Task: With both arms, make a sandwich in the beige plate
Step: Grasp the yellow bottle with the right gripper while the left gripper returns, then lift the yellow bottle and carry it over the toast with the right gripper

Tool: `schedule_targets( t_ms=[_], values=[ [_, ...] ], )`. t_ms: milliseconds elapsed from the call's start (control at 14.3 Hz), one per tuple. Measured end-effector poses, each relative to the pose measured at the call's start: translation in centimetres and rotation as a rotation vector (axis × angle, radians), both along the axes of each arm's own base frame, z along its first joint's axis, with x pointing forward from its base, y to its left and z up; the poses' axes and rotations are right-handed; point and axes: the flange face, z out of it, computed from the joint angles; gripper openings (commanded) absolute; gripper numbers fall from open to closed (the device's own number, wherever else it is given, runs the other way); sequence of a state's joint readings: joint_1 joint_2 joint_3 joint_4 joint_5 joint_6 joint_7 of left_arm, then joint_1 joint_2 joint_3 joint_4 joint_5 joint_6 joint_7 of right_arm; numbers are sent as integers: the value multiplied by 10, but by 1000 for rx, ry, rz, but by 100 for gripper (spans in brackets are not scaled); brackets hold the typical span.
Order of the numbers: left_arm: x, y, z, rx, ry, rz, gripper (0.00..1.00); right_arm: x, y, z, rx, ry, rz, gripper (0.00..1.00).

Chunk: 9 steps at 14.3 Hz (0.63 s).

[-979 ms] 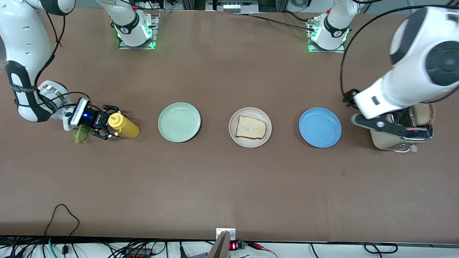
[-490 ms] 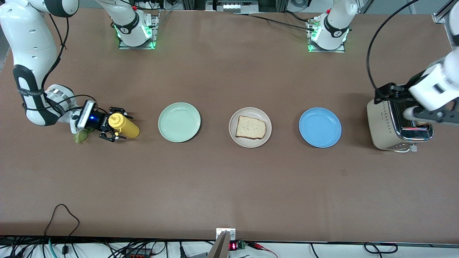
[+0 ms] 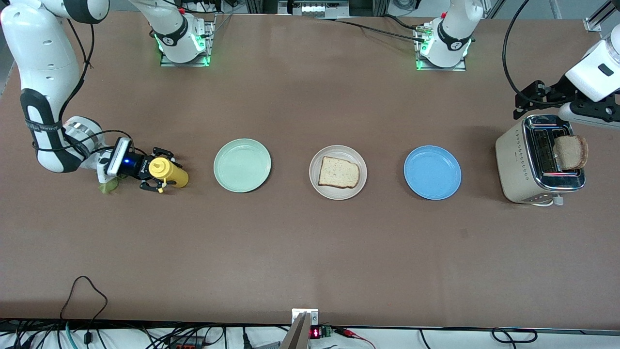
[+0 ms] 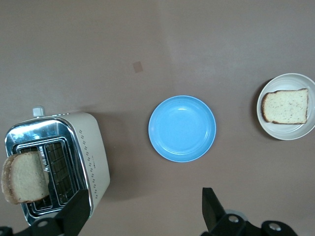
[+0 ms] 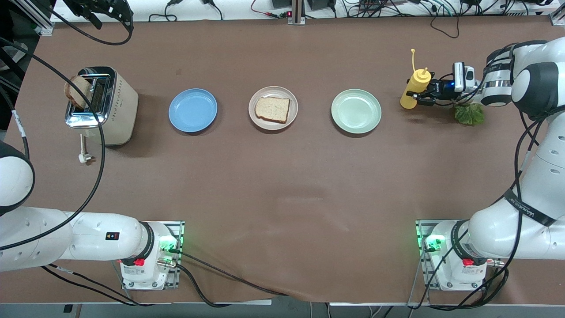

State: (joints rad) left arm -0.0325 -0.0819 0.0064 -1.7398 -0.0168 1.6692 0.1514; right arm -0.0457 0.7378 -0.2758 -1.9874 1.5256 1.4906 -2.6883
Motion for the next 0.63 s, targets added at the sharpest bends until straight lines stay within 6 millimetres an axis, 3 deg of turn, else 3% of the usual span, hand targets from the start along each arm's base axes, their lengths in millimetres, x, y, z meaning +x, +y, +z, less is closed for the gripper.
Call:
schedule_targets(
  t_ms=[280, 630],
  values=[
    [2, 1, -5, 21, 8, -13, 100, 26, 12, 16, -51, 26, 28, 41],
    [1, 1, -5, 22, 16, -15, 100, 80, 47, 95, -228, 103, 78, 41]
  ],
)
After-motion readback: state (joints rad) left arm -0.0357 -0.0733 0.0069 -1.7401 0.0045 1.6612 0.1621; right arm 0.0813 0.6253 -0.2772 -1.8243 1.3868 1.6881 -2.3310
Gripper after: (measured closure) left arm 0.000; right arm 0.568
